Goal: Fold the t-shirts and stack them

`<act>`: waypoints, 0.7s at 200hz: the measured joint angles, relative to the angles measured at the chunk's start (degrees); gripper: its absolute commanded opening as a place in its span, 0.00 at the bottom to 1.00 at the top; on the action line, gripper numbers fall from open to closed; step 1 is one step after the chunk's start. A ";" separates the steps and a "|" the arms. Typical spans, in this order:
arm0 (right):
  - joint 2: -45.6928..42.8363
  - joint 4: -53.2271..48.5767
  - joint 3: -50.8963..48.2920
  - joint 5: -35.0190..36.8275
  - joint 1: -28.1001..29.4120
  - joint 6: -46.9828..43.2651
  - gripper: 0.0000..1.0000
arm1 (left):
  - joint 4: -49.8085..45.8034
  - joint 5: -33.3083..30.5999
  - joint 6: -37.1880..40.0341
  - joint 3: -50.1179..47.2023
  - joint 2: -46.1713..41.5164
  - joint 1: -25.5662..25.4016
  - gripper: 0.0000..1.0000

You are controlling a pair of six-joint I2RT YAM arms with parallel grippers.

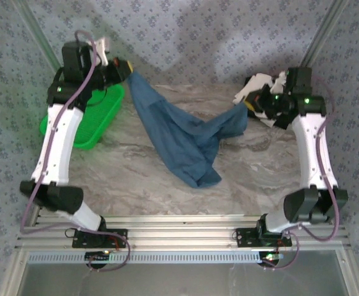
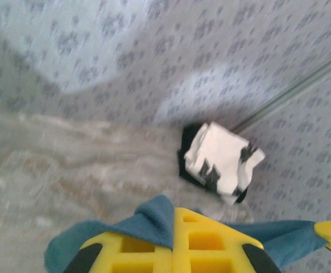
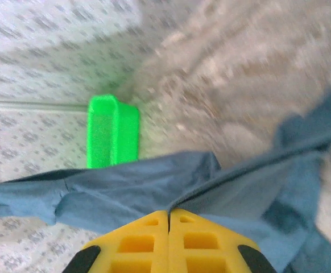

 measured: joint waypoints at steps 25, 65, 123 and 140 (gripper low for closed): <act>10.12 4.24 13.42 -2.29 -2.58 2.47 0.00 | -4.02 0.90 -0.39 24.35 14.08 0.59 0.00; 25.33 15.39 32.17 -6.27 -5.25 10.97 0.00 | -1.27 5.42 -8.87 54.38 32.52 4.46 0.00; 42.36 32.85 57.86 -8.55 -7.87 28.30 0.00 | 13.99 6.23 -18.64 46.56 32.46 10.95 0.00; 42.73 37.68 57.88 -8.48 -9.77 32.00 0.00 | 17.92 6.19 -20.33 47.52 32.46 13.14 0.00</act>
